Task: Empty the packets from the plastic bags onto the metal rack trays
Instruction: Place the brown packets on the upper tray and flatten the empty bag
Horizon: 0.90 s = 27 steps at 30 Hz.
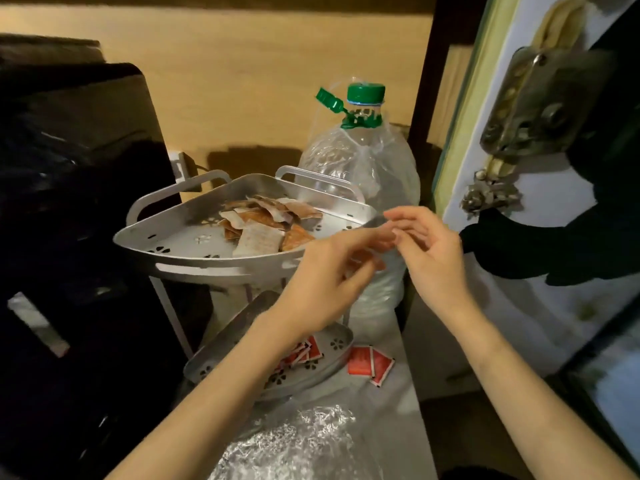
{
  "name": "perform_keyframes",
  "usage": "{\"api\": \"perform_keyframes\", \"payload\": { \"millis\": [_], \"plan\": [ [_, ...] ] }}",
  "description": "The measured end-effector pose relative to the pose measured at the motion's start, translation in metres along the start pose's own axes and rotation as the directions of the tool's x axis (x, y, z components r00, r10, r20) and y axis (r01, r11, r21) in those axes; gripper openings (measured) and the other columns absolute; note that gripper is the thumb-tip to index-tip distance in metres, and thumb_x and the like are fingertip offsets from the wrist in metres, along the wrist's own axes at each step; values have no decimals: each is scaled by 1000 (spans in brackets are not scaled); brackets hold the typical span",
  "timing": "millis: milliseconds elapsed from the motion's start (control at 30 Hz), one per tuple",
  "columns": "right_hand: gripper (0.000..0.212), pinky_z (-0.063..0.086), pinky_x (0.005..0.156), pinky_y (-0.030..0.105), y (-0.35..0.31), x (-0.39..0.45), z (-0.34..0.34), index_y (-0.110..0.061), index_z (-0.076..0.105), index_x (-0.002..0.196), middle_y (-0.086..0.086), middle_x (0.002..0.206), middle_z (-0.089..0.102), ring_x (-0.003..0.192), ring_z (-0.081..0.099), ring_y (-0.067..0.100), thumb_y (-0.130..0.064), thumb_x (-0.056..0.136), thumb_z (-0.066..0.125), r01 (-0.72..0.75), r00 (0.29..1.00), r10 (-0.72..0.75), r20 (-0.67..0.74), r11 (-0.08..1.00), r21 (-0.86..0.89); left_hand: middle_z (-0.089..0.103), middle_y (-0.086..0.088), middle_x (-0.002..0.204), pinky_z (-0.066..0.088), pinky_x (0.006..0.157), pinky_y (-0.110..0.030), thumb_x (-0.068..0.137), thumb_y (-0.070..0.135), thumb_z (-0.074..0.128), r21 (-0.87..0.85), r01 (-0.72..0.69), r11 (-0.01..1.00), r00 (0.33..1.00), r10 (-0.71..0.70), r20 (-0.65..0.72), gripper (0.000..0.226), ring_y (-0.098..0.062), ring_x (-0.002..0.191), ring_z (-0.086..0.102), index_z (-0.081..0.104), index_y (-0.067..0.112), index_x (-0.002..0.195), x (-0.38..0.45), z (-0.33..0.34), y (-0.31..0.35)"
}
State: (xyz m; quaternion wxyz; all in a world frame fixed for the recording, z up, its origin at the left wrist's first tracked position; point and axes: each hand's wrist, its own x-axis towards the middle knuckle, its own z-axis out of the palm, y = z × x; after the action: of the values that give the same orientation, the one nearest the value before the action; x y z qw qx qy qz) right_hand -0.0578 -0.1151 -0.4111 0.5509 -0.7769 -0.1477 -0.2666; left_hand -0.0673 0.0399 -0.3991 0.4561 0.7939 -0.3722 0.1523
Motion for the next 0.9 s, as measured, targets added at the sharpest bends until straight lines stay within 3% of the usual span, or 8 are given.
{"api": "perform_keyframes", "payload": {
  "millis": [233, 367, 433, 500, 600, 733, 833, 900],
  "plan": [
    [33, 47, 87, 19, 95, -59, -9, -29, 54, 110, -3, 101, 64, 99, 60, 6, -4, 89, 52, -339, 932, 347, 103, 937, -83, 58, -3, 119, 29, 78, 4, 84, 8, 58, 76, 133, 988, 970, -145, 197, 41, 9, 95, 43, 53, 15, 124, -37, 87, -69],
    [41, 38, 88, 6, 146, -94, -1, -14, 50, 127, 1, 116, 59, 107, 53, 9, -3, 88, 55, -449, 859, 491, 146, 859, -246, 42, -13, 139, 19, 96, -5, 87, 16, 57, 175, 251, 952, 910, -294, 293, 52, -20, 126, 42, 39, 9, 136, -67, 131, -111],
    [48, 38, 97, 18, 170, -108, 3, -13, 45, 134, 3, 120, 55, 111, 49, 11, -9, 87, 58, -480, 814, 555, 172, 809, -340, 43, -20, 138, 24, 99, -12, 87, 19, 54, 271, 218, 938, 905, -298, 303, 52, -22, 127, 39, 39, 3, 135, -80, 148, -126],
    [52, 41, 102, 34, 191, -118, 7, -12, 43, 136, 5, 119, 56, 111, 49, 15, -15, 87, 59, -472, 787, 590, 179, 764, -440, 49, -26, 131, 35, 102, -24, 81, 15, 61, 374, 178, 910, 884, -315, 346, 54, -29, 123, 46, 45, -3, 129, -92, 162, -139],
    [51, 29, 109, 36, 209, -125, 12, -11, 40, 137, 9, 142, 44, 133, 34, 24, -24, 90, 55, -384, 769, 608, 197, 686, -618, 61, -26, 116, 39, 97, -43, 65, 6, 71, 492, 114, 863, 882, -315, 349, 55, -38, 109, 59, 56, -7, 117, -104, 178, -157],
    [51, 20, 112, 37, 221, -133, 17, -18, 35, 141, 3, 153, 27, 142, 16, 20, -36, 94, 43, -294, 740, 629, 238, 621, -726, 66, -21, 111, 39, 96, -39, 72, 18, 48, 627, -38, 778, 889, -260, 376, 47, -32, 105, 63, 62, -3, 111, -109, 187, -164],
    [52, 22, 113, 38, 224, -139, 21, -23, 41, 138, 2, 152, 29, 142, 15, 21, -42, 89, 38, -282, 748, 624, 225, 606, -744, 64, -21, 116, 32, 99, -37, 57, 11, 77, 629, -6, 777, 848, -330, 415, 62, -32, 110, 60, 59, -5, 115, -111, 189, -163],
    [47, 24, 112, 38, 226, -140, 22, -25, 48, 133, 3, 148, 35, 139, 19, 23, -41, 89, 45, -324, 763, 621, 182, 610, -723, 60, -19, 123, 29, 102, -33, 60, 9, 79, 635, 50, 771, 846, -370, 383, 66, -29, 117, 56, 55, -3, 121, -115, 190, -166]
  ]
}}
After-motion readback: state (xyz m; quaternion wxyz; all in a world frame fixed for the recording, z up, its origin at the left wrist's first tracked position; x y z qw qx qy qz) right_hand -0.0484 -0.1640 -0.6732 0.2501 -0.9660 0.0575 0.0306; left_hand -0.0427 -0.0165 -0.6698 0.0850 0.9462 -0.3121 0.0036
